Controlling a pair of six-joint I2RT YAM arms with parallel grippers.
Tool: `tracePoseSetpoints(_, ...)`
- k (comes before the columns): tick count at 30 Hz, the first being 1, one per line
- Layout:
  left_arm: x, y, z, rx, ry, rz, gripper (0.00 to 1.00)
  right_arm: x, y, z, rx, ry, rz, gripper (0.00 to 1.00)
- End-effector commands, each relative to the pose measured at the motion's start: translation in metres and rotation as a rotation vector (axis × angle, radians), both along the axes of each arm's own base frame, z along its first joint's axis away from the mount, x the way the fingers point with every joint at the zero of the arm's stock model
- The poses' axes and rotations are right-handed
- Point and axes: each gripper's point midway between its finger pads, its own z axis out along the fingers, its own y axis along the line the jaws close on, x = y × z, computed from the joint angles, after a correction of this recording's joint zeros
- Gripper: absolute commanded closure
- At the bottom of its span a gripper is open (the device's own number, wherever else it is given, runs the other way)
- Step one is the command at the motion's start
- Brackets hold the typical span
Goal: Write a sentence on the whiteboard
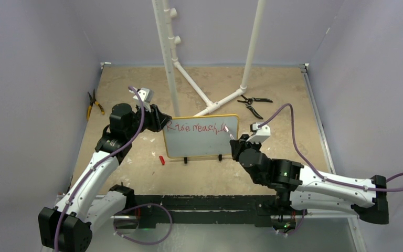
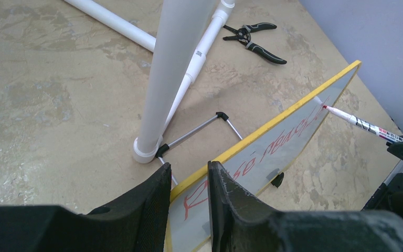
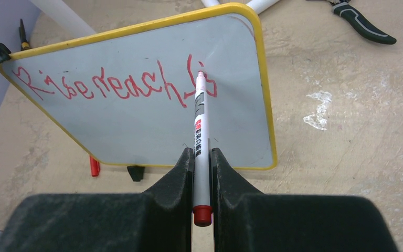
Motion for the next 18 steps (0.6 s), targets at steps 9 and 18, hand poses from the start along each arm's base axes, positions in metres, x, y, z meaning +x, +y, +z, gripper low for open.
tracePoseSetpoints(9, -0.004, -0.003, -0.005, -0.011, 0.015, -0.021, 0.70, 0.003, -0.007, 0.015, 0.058, -0.016, -0.052, 1.00)
tracePoseSetpoints(18, -0.005, -0.003, -0.004, -0.012, 0.015, -0.022, 0.70, 0.004, -0.014, 0.010, 0.052, -0.005, -0.093, 1.00)
